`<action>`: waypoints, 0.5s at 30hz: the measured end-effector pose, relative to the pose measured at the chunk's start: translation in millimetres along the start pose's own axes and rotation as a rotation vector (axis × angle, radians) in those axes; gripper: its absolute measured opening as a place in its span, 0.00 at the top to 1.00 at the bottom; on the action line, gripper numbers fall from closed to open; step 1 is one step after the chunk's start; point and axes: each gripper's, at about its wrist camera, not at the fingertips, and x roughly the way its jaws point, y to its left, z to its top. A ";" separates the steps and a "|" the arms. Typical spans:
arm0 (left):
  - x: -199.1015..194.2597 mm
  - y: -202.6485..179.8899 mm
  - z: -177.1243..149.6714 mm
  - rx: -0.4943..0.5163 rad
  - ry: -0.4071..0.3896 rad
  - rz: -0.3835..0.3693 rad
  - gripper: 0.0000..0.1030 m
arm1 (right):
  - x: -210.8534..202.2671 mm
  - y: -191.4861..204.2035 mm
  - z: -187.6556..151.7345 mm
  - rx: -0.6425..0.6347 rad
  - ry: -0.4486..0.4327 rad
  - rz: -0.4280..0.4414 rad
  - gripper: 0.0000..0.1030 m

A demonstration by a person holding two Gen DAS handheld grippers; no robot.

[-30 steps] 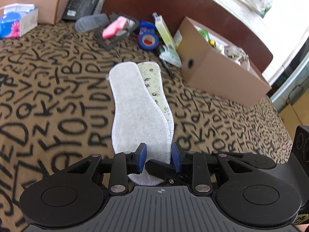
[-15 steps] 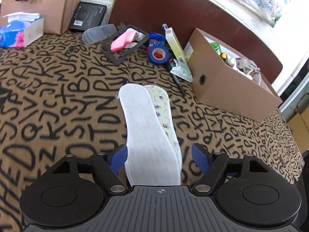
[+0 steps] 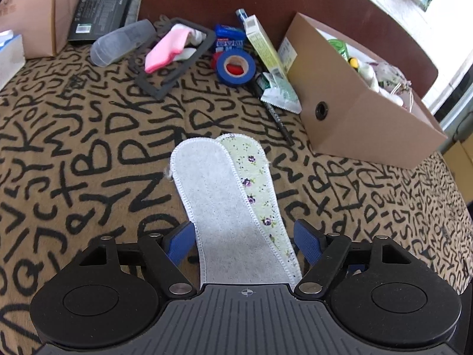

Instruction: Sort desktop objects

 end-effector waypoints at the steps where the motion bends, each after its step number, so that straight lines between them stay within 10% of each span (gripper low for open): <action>1: 1.8 -0.3 0.8 0.007 0.005 -0.001 0.20 | 1.8 -0.9 0.1 0.002 0.003 0.001 0.06; 15: 11.7 -1.2 7.7 0.016 0.027 -0.059 0.29 | 16.4 -1.4 5.3 -0.037 -0.021 0.067 0.16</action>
